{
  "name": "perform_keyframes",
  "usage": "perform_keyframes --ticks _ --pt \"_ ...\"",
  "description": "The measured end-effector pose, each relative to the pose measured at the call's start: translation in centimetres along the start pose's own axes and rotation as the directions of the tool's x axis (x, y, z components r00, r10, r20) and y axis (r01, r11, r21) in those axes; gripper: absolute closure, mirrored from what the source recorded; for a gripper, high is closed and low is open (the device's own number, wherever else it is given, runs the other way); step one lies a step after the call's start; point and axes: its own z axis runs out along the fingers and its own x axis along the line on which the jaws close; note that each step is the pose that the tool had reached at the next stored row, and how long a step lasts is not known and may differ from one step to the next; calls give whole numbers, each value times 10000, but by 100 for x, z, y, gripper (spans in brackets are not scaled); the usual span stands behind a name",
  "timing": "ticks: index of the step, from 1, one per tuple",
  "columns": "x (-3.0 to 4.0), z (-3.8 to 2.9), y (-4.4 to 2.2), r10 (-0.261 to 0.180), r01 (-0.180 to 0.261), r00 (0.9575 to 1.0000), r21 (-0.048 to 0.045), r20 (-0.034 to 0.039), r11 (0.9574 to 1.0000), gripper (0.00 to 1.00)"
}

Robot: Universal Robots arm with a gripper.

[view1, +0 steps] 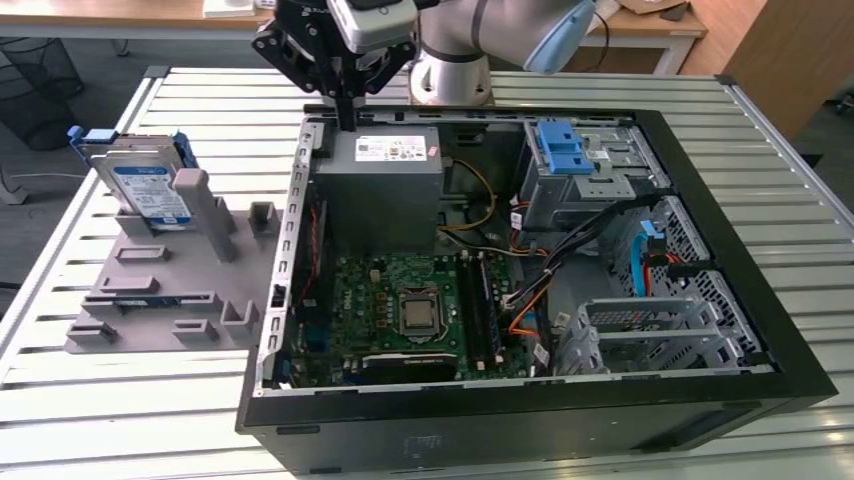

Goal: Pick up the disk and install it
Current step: 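Reach for the disk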

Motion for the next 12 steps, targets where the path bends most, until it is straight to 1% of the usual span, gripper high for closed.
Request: perform_keyframes --ticks 12 --pt "68 -2 -5 1 -1 10000 1 0 10000 89"
